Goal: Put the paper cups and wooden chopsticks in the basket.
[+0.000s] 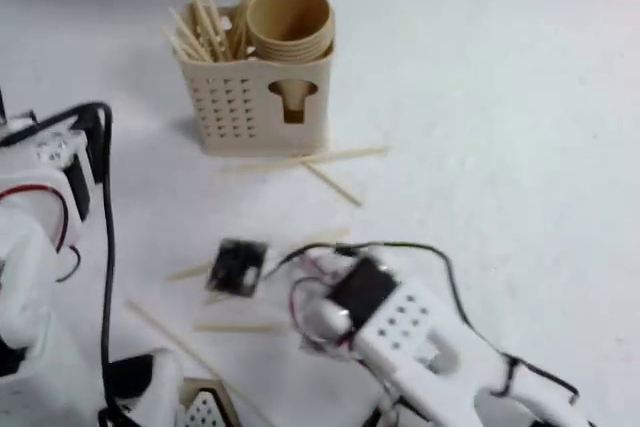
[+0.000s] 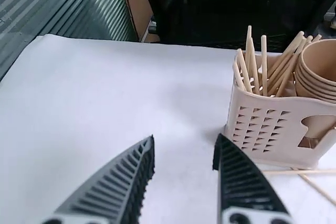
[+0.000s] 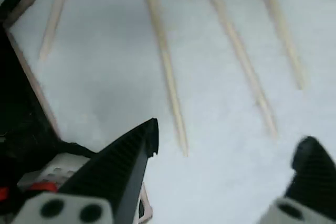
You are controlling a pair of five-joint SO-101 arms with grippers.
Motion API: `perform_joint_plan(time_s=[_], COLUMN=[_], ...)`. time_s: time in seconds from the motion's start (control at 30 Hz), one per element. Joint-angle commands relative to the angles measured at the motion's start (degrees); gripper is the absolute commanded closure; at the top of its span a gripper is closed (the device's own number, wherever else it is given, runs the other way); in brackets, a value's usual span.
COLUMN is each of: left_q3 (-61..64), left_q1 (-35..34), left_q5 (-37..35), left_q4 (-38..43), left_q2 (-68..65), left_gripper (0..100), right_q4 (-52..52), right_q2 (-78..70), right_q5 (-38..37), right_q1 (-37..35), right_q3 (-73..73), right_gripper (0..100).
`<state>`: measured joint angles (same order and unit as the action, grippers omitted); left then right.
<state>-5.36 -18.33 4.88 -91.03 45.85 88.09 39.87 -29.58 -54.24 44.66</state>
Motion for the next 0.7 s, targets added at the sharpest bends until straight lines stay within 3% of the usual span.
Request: perform_joint_plan(time_s=[0.0, 0.37, 0.67], left_q3=[4.3, 12.3, 13.5], left_q1=[-0.3, -0.4, -0.4], left_q5=[1.0, 2.8, 2.7], left_q4=[3.1, 3.3, 2.9], left_q2=[3.9, 8.7, 11.8], left_gripper=[81, 81, 81], right_q4=[-2.3, -18.9, -29.5], right_q2=[-6.5, -25.1, -37.7], right_q5=[0.5, 4.0, 3.7], right_q1=[-3.4, -10.6, -8.0], right_q3=[-2.4, -2.5, -3.3], right_gripper=[44.3, 44.3, 44.4])
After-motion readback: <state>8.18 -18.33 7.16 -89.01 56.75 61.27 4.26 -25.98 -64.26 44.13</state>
